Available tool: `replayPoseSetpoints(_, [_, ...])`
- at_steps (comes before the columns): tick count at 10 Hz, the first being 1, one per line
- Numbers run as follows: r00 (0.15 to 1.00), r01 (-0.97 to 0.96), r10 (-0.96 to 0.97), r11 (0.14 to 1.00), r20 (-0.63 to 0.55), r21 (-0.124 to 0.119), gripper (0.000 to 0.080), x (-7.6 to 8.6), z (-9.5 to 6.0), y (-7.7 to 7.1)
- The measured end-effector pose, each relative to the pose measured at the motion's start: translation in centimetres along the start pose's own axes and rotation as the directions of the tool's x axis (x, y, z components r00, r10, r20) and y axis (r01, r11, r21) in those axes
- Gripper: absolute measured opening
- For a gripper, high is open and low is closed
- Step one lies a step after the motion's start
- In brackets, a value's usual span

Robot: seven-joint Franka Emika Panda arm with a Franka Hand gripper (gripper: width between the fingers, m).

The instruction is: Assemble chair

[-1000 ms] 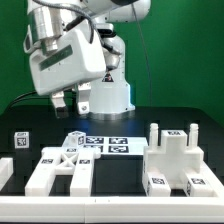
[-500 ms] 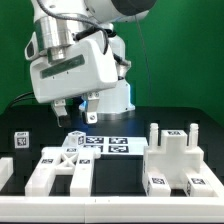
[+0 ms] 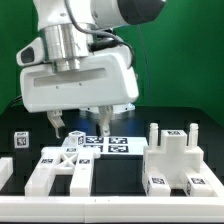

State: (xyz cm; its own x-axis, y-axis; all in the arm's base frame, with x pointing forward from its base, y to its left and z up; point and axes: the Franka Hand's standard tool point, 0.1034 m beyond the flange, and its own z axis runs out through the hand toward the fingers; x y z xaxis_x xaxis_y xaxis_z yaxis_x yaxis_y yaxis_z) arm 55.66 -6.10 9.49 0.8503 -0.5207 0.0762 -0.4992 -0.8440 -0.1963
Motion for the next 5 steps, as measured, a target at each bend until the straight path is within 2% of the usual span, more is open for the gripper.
replayPoseSetpoints(1, [0.998, -0.039, 0.039, 0.999, -0.048, 0.004, 0.0649, -0.1, -0.3, 0.6])
replayPoseSetpoints(3, [0.999, -0.037, 0.037, 0.999, -0.037, 0.002, 0.0649, -0.2, -0.1, 0.6])
replayPoseSetpoints(4, [0.999, -0.041, 0.041, 0.999, -0.003, 0.004, 0.0649, -0.6, 0.1, 0.8])
replayPoseSetpoints(5, [0.991, -0.078, 0.077, 0.997, 0.113, 0.002, 0.0649, -1.4, 0.6, 1.1])
